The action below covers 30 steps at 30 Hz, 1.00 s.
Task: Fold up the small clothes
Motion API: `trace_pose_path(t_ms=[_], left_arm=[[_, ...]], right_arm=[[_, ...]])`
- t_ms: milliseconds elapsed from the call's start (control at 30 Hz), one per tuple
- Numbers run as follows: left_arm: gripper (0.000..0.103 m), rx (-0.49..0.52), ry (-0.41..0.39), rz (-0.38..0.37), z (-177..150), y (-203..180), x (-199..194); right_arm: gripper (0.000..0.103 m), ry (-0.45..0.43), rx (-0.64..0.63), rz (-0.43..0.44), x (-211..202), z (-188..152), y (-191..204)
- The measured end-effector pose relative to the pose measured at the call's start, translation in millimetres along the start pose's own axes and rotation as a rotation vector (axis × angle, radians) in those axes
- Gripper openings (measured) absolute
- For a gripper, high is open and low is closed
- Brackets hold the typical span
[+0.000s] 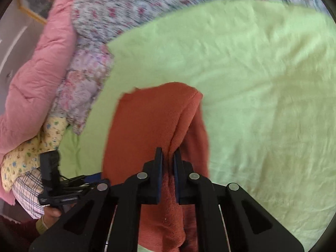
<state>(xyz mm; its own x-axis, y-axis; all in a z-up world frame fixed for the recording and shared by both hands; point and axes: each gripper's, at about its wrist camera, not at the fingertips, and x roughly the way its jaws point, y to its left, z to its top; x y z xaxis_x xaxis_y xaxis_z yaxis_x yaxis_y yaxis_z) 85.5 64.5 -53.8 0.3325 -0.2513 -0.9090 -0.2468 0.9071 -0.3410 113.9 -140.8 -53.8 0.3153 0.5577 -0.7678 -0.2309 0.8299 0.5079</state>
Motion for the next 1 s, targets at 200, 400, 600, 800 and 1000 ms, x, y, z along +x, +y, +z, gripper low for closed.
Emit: trace_pose_path(t_ms=[200, 400, 600, 800, 1000], left_arm=[[0.063, -0.020, 0.018, -0.004, -8, -2, 10], [0.063, -0.052, 0.025, 0.017, -7, -3, 22], [0.060, -0.025, 0.021, 0.026, -6, -10, 15], [0.060, -0.011, 0.024, -0.005, -23, -5, -6], [0.058, 0.016, 0.049, 0.003, -42, -3, -4]], right_arm=[[0.010, 0.016, 0.041, -0.061, 30, -15, -33], [0.010, 0.003, 0.021, -0.126, 36, -11, -25], [0.015, -0.001, 0.021, -0.100, 17, -13, -20], [0.044, -0.014, 0.018, -0.046, -29, -44, -24], [0.018, 0.048, 0.019, -0.053, -30, -82, -30]])
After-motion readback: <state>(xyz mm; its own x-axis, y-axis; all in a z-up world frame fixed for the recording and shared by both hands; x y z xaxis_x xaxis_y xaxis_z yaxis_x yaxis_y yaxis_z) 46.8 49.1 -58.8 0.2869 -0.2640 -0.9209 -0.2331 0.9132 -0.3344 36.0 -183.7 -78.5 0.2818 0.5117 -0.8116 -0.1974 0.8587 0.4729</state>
